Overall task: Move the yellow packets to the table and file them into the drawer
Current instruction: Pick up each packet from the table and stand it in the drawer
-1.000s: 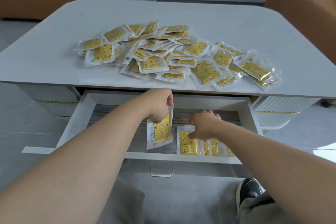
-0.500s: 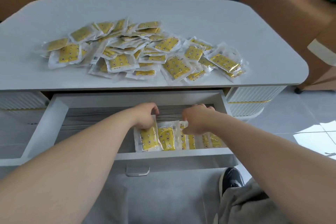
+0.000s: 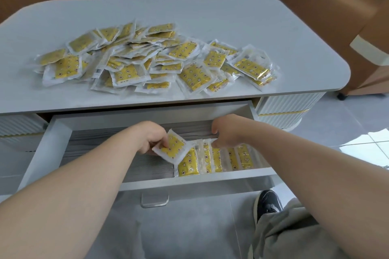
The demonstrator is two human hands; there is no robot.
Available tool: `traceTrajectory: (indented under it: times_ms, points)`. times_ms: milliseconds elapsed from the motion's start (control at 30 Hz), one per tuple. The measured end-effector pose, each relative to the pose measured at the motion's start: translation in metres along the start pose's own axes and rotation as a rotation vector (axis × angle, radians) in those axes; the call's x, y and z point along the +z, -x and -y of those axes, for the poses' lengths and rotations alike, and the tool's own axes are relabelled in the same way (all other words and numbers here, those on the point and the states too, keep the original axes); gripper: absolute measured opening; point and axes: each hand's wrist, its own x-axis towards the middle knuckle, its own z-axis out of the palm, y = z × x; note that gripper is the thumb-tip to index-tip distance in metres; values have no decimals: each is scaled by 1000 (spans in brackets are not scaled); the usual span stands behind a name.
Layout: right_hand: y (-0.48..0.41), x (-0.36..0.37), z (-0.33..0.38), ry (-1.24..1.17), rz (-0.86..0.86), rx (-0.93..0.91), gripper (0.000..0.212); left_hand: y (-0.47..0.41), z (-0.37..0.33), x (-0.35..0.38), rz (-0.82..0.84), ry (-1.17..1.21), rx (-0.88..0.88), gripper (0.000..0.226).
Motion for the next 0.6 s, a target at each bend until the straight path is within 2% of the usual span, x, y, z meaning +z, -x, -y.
traceTrajectory:
  times_ms: [133, 267, 433, 600]
  points:
    - [-3, 0, 6, -13, -1, -7, 44, -5, 13, 10, 22, -232, -39, 9]
    - [-4, -2, 11, -13, -11, -19, 44, -13, 21, 15, -63, -546, 22, 19]
    - [-4, -1, 13, -8, -14, -25, 48, -21, 27, 18, 26, -537, -18, 20]
    - [-1, -1, 13, -5, -5, -25, 53, -20, 28, 20, 24, -602, 44, 26]
